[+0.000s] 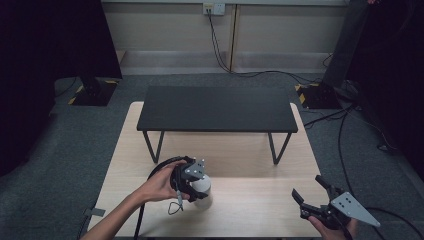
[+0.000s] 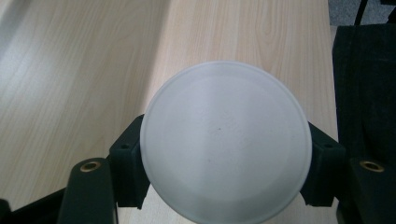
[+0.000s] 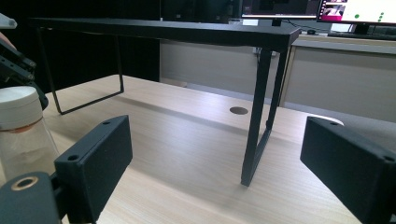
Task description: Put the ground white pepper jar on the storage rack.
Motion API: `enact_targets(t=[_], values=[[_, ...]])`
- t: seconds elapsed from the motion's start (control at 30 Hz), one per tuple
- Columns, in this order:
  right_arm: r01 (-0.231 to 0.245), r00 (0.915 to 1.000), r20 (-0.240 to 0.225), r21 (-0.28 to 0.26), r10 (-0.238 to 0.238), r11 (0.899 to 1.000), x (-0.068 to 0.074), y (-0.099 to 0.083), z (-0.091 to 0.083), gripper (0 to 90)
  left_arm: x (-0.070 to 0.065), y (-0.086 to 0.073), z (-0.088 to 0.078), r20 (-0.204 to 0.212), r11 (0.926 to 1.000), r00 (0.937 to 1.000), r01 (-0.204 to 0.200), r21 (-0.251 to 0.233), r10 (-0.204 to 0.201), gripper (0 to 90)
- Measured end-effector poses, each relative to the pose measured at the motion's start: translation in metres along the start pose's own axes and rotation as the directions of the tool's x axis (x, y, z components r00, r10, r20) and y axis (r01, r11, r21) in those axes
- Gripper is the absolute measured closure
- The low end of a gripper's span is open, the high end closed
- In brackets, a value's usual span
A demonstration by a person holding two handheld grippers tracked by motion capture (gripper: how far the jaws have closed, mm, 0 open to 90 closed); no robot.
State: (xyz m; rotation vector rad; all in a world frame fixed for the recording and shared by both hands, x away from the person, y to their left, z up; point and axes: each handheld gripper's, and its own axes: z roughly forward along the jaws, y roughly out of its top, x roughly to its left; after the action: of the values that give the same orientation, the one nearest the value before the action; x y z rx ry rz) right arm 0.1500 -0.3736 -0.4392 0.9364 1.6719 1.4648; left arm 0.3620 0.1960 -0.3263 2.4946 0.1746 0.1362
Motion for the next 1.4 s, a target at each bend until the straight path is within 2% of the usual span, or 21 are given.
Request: enact_targets(t=[0.07,0.17,0.23,0.4,0.5,0.6,0.67,0.7,0.77,0.8,0.9,1.03,1.13,1.17,1.27,1.4], values=[[0.002,1.0,-0.002,-0.001,-0.002,1.0,0.0,0.0,0.0,8.9,0.001,0.003,-0.002,0.008,0.9999,1.0,0.005,0.013,-0.005,32.7],[0.0,1.0,-0.006,0.001,0.0,1.0,0.0,0.0,0.0,9.0,0.003,0.004,-0.009,0.01,0.9999,0.9999,0.012,0.002,-0.012,32.7],[0.001,1.0,-0.007,0.001,-0.001,1.0,0.0,0.001,0.0,9.1,0.001,0.01,-0.017,-0.01,0.9999,0.9999,0.004,0.013,-0.004,32.8],[0.003,0.9999,-0.012,0.003,-0.003,1.0,-0.001,0.001,0.001,9.7,-0.001,0.017,-0.045,-0.05,0.9991,0.998,0.038,-0.021,-0.039,32.8],[0.002,0.9999,-0.015,0.005,-0.002,1.0,-0.001,0.001,0.001,9.7,-0.002,0.021,-0.065,-0.08,0.9964,0.9941,0.069,-0.049,-0.073,32.8],[0.002,0.9999,-0.014,0.003,-0.002,1.0,-0.002,0.001,0.001,9.7,-0.005,0.026,-0.085,-0.117,0.9947,0.9893,0.081,-0.064,-0.088,32.8],[-0.002,0.9999,-0.011,0.002,0.002,1.0,-0.002,0.001,0.001,9.7,-0.004,0.027,-0.102,-0.13,0.9904,0.9844,0.108,-0.087,-0.118,32.8],[-0.002,0.9999,-0.01,0.001,0.002,1.0,-0.002,0.001,0.001,9.7,-0.003,0.028,-0.115,-0.139,0.9867,0.9796,0.132,-0.095,-0.145,32.8],[-0.002,1.0,-0.01,0.001,0.002,1.0,-0.002,0.0,0.001,9.7,-0.003,0.028,-0.119,-0.143,0.9851,0.9777,0.14,-0.1,-0.153,32.8],[-0.001,0.9999,-0.011,0.001,0.001,1.0,-0.002,0.0,0.001,9.7,-0.003,0.03,-0.131,-0.156,0.9842,0.9749,0.144,-0.103,-0.159,32.8],[0.0,0.9999,-0.013,0.005,0.0,1.0,-0.001,0.001,0.002,9.7,-0.005,0.038,-0.15,-0.184,0.9841,0.9685,0.154,-0.089,-0.168,32.8],[-0.001,0.9999,-0.01,0.004,0.001,1.0,-0.001,0.0,0.002,9.6,-0.002,0.049,-0.174,-0.203,0.9794,0.9594,0.181,-0.09,-0.196,32.9],[-0.005,1.0,-0.008,0.004,0.005,1.0,-0.002,0.0,0.002,9.7,-0.001,0.058,-0.192,-0.221,0.9785,0.9546,0.184,-0.093,-0.2,32.8],[-0.006,0.9999,-0.008,0.004,0.006,1.0,-0.002,0.0,0.002,9.6,0.001,0.061,-0.201,-0.225,0.9736,0.9489,0.201,-0.108,-0.221,32.9],[-0.006,1.0,-0.005,0.004,0.006,1.0,-0.002,0.0,0.002,9.7,0.004,0.072,-0.221,-0.24,0.9694,0.9415,0.213,-0.123,-0.237,32.8],[-0.012,0.9999,0.0,0.0,0.012,1.0,-0.003,0.0,0.0,9.7,0.01,0.082,-0.242,-0.268,0.958,0.9228,0.243,-0.153,-0.277,32.9]])
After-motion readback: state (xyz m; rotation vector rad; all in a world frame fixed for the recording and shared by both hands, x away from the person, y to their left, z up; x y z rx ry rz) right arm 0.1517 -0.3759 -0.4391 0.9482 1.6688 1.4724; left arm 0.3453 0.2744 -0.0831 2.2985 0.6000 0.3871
